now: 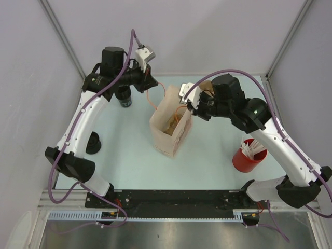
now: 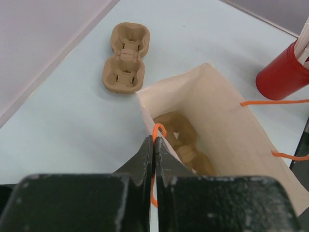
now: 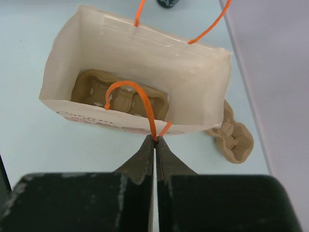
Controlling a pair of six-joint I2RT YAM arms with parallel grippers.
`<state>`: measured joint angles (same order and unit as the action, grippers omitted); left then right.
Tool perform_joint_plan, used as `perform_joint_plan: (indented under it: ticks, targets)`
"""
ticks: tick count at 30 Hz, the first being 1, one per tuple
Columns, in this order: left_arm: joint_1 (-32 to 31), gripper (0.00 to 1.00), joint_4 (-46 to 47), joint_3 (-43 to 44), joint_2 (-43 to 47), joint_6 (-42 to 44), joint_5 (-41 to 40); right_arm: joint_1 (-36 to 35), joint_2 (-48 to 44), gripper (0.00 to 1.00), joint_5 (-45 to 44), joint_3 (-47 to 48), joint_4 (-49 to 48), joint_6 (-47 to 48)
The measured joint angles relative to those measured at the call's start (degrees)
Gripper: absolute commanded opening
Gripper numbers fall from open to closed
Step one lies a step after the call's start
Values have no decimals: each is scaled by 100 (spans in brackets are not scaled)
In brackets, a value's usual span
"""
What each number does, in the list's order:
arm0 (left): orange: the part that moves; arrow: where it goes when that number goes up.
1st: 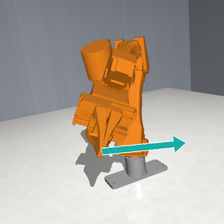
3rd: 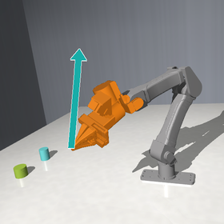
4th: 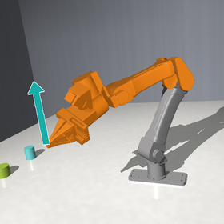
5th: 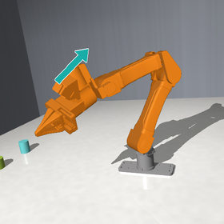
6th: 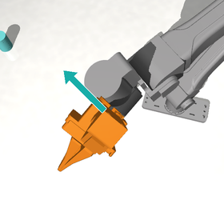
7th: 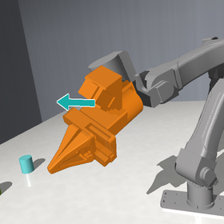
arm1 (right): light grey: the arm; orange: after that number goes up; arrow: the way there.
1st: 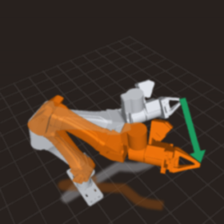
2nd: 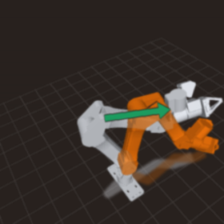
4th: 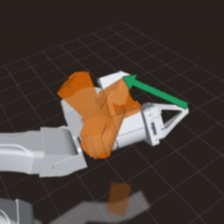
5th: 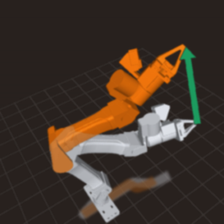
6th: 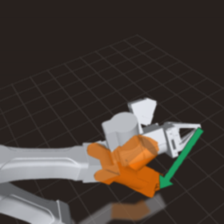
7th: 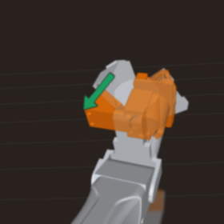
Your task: Pack the takeout coffee
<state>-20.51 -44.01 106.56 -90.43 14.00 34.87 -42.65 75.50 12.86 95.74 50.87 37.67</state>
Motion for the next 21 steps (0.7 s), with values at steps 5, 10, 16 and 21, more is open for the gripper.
perform_joint_plan:
  ticks: [5,10,16,21]
  targets:
    - [0,23,17,33,0,-7,2,-37,-24,16,-31,199,144,2]
    - [0,52,20,37,0,7,2,-109,-24,54,-61,442,442,39]
    - [0,76,37,39,2,-4,-22,-118,-22,76,-2,809,774,46]
    - [2,96,81,44,61,11,-79,-118,28,85,114,1207,903,-11]
